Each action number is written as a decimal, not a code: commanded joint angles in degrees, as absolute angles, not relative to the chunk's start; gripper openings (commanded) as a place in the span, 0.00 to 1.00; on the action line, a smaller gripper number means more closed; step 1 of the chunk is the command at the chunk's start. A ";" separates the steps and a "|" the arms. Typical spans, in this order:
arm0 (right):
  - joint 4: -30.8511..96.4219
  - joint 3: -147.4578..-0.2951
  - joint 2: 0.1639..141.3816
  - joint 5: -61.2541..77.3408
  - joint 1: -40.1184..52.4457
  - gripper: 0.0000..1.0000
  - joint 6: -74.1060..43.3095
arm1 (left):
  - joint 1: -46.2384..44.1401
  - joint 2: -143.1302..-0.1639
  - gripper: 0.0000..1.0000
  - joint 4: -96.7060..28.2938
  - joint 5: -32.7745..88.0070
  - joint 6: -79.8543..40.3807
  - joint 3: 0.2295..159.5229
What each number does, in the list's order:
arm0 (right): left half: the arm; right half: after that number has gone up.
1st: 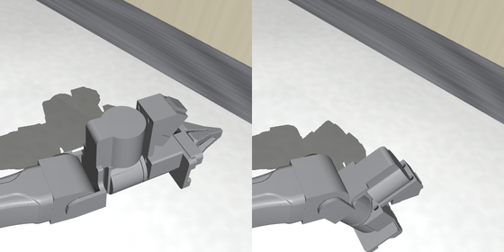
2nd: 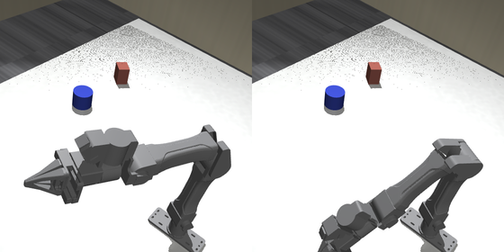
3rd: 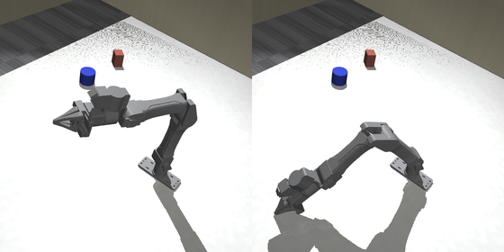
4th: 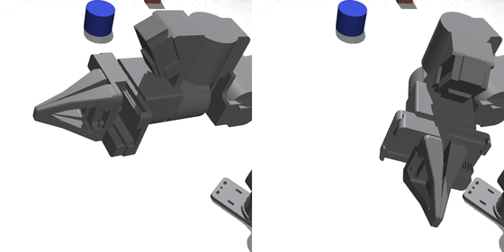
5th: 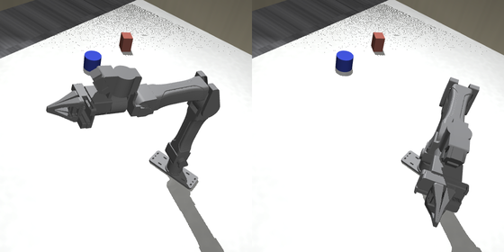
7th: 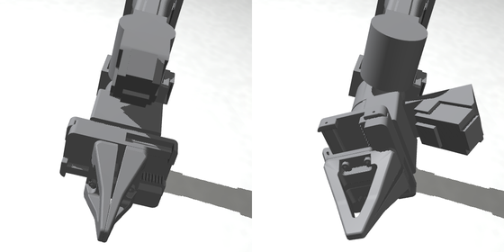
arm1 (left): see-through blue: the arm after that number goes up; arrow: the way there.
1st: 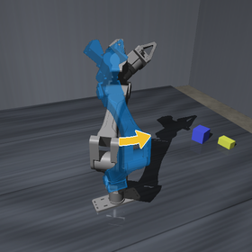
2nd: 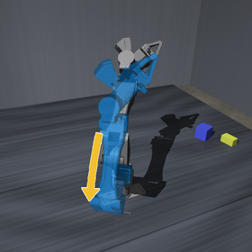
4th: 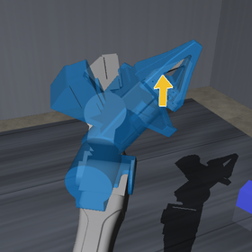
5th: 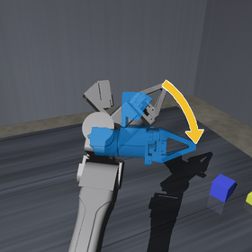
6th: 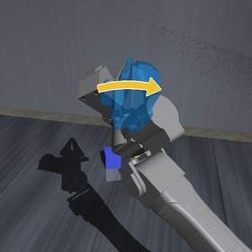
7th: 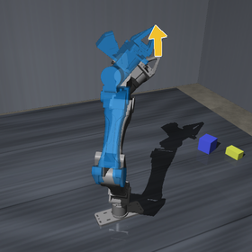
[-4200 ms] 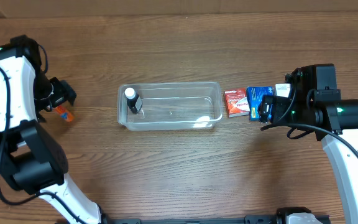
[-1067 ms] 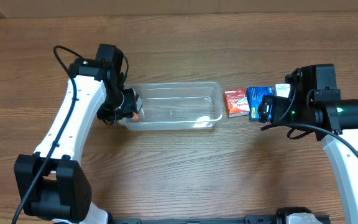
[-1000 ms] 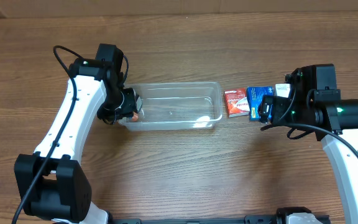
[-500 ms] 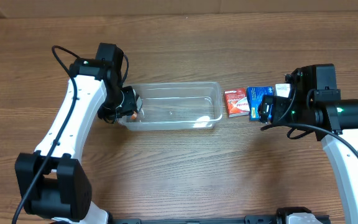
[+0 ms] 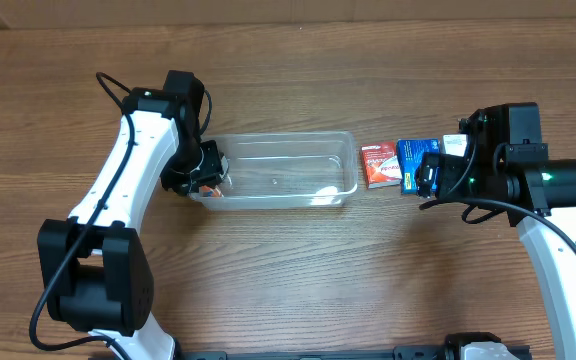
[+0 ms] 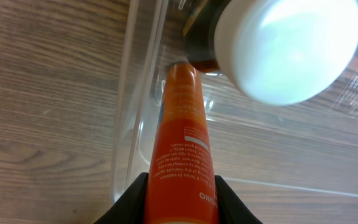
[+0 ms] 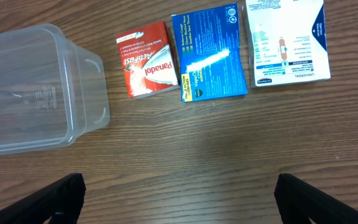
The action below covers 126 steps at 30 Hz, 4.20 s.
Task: Pack container
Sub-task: 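Carry the orange tube into the container beside the bottle, then release the tube and raise the left gripper away, then move the right gripper down onto the white box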
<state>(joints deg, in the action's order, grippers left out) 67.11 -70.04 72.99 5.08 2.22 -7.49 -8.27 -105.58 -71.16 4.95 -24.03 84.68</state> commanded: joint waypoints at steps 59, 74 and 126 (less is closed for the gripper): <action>70.19 -96.12 86.00 -3.66 1.74 1.00 -4.25 | 7.31 -91.59 1.00 -86.63 -1.58 -22.28 116.95; 66.13 -96.07 104.01 -5.02 -10.22 1.00 3.53 | 7.49 -91.59 1.00 -87.20 -1.43 -21.80 116.95; 66.04 -93.14 119.83 3.11 -12.82 1.00 14.39 | 7.49 -91.59 1.00 -86.54 -1.48 -21.82 116.95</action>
<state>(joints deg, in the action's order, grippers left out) 66.57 -93.95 119.87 2.63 -13.02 13.85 7.25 -91.72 -86.80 -1.96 -21.04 116.81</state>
